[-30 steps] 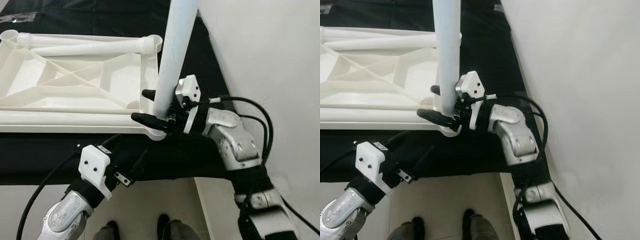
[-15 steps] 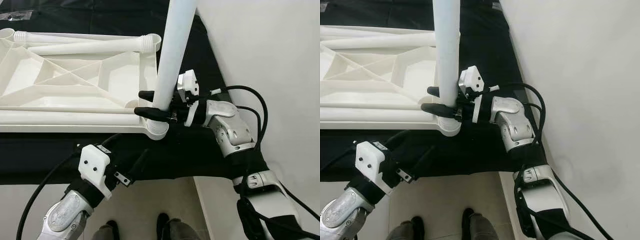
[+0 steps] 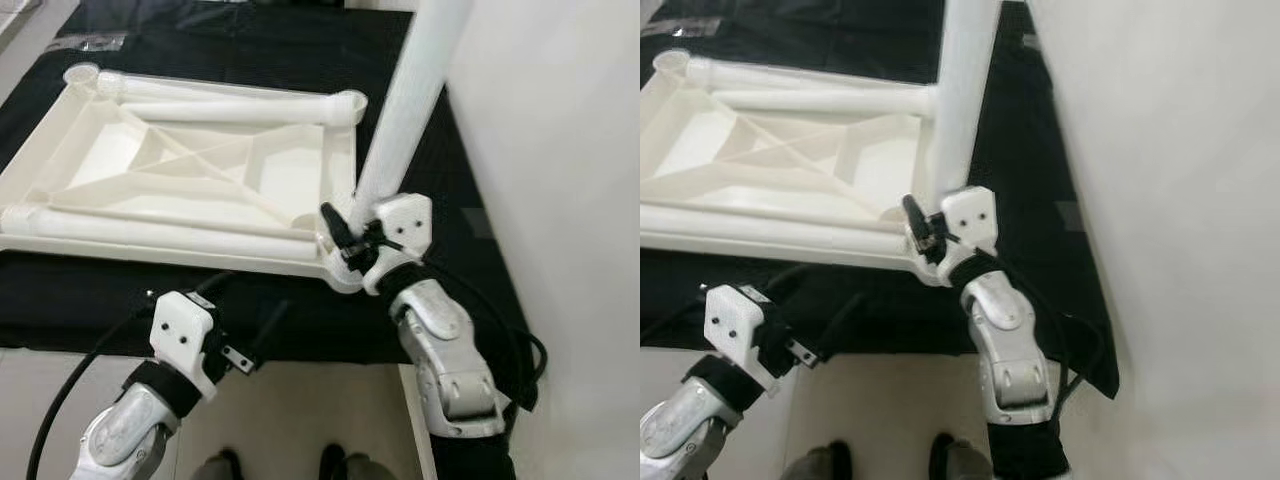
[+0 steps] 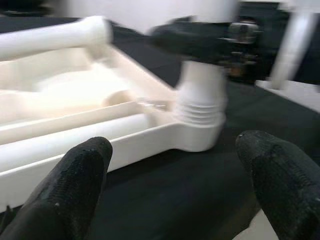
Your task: Building children table
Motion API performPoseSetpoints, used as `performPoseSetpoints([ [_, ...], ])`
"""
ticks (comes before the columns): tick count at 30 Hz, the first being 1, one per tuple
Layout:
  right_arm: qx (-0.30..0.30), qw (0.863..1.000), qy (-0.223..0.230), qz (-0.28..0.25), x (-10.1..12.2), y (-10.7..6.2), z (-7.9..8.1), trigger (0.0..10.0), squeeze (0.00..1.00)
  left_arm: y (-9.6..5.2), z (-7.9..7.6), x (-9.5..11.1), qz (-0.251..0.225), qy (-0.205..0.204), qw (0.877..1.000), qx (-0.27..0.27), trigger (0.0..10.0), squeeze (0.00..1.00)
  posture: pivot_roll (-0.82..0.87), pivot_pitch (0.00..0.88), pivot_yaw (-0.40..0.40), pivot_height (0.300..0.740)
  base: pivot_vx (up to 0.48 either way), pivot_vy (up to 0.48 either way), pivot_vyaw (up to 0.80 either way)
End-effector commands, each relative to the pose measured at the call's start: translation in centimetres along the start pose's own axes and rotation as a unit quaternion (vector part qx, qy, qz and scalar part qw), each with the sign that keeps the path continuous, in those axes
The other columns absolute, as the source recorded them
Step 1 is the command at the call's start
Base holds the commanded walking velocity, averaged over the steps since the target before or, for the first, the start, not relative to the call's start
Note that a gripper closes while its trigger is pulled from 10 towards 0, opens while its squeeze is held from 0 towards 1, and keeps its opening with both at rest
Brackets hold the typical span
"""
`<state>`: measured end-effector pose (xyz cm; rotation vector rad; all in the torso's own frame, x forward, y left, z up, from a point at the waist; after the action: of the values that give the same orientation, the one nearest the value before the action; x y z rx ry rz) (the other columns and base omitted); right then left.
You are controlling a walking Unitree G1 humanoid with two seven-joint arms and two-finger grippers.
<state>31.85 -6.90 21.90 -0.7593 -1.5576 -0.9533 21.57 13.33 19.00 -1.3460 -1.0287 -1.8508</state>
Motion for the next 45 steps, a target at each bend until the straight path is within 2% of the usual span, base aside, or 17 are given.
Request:
performPoseSetpoints([
  [1,0.0,0.991,0.023,0.135,-5.5,-0.6,-0.3,10.0,0.0,-0.2,-0.3,-0.3,0.008,-0.006,1.0,-0.005,10.0,0.0,0.1,0.329,-0.117,0.74,0.0,0.0,0.0],
  [3,0.018,0.993,0.032,0.116,-4.8,0.0,-0.1,10.0,0.0,-0.2,-0.1,-0.2,0.007,-0.004,1.0,-0.002,10.0,0.0,0.1,0.329,-0.117,0.74,0.0,0.0,0.0],
  [4,0.047,0.993,0.041,0.098,-4.3,0.5,0.1,10.0,0.65,-0.2,0.1,-0.3,0.008,-0.002,1.0,0.001,10.0,0.0,0.1,0.321,-0.115,0.74,0.0,0.0,0.0],
  [5,0.067,0.993,0.046,0.085,-3.9,0.8,0.2,10.0,0.65,-0.3,0.2,-0.3,0.008,-0.001,1.0,0.003,10.0,0.0,0.1,0.321,-0.115,0.74,0.0,0.0,0.0],
  [6,0.089,0.992,0.063,0.069,-3.2,1.1,0.3,10.0,1.0,-0.3,0.3,-0.3,0.008,-0.001,1.0,0.005,10.0,0.0,0.1,0.318,-0.116,0.74,0.0,0.0,0.0],
  [10,0.111,0.99,0.073,0.049,-2.1,1.3,0.3,10.0,1.0,-0.2,0.3,-0.3,0.007,0.0,1.0,0.004,10.0,0.0,0.1,0.314,-0.116,0.74,0.0,0.0,0.0],
  [11,0.139,0.987,0.068,0.039,-1.3,1.5,0.0,10.0,0.53,-0.1,0.3,-0.3,0.006,0.0,1.0,0.002,10.0,0.0,0.1,0.309,-0.117,0.74,0.0,0.0,0.0],
  [12,0.139,0.987,0.068,0.039,-1.3,1.5,0.0,10.0,0.53,-0.1,0.3,-0.3,0.006,0.0,1.0,0.002,10.0,0.0,0.1,0.309,-0.117,0.74,0.0,0.0,0.0],
  [13,0.171,0.983,0.054,0.031,-0.7,1.7,-0.6,10.0,0.0,0.0,0.2,-0.2,0.005,0.0,1.0,0.0,10.0,0.0,0.11,0.306,-0.118,0.74,0.0,0.0,0.0],
  [16,0.248,0.968,0.016,0.022,0.5,2.1,-2.5,10.0,0.0,0.0,0.2,-0.2,0.004,0.001,1.0,0.0,10.0,0.0,0.11,0.303,-0.117,0.74,0.0,0.0,0.0],
  [22,0.338,0.941,0.032,0.006,2.0,2.5,-4.7,10.0,0.0,0.0,0.2,-0.1,0.004,0.001,1.0,0.0,10.0,0.0,0.13,0.298,-0.125,0.74,0.0,0.0,0.0],
  [26,0.418,0.908,0.032,-0.001,3.4,2.6,-5.1,10.0,0.0,-0.1,0.2,-0.2,0.005,0.002,1.0,0.0,10.0,0.0,0.13,0.297,-0.126,0.74,0.0,0.0,0.0],
  [31,0.441,0.897,0.034,0.0,3.8,2.7,-5.4,9.5,0.0,-0.1,0.2,-0.2,0.005,0.001,1.0,-0.001,10.0,0.0,0.14,0.293,-0.13,0.74,0.0,0.0,0.0],
  [32,0.448,0.893,0.032,-0.001,3.9,2.7,-5.5,4.5,0.0,-0.1,0.1,-0.2,0.005,0.001,1.0,0.0,10.0,0.0,0.14,0.291,-0.131,0.74,0.0,0.0,0.0],
  [33,0.448,0.893,0.032,-0.001,3.9,2.7,-5.5,4.5,0.0,-0.1,0.1,-0.2,0.005,0.001,1.0,0.0,10.0,0.0,0.14,0.291,-0.131,0.74,0.0,0.0,0.0],
  [34,0.455,0.89,0.035,-0.003,4.1,2.8,-5.6,0.0,0.0,-0.1,0.1,-0.2,0.005,0.001,1.0,0.0,10.0,0.0,0.14,0.289,-0.132,0.74,0.0,0.0,0.0],
  [45,0.47,0.882,0.034,-0.003,3.1,2.4,-6.1,0.0,0.0,-0.1,-0.1,-0.3,0.009,0.003,1.0,-0.006,10.0,0.0,0.14,0.284,-0.124,0.74,0.0,0.0,0.0],
])
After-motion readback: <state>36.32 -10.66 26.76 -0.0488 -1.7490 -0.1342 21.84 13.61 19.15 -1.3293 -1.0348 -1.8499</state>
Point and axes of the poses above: a point about 5 cm out from each wrist's last joint towards the gripper, its own y axis pointing out of the wrist towards the gripper, its own x axis along the axis of the wrist's last joint, z = x × y, the point moved 1 cm from there along y, pointing out of the wrist towards the gripper, and after that the axes turned 3 degrees about y, right-handed, at the moved point
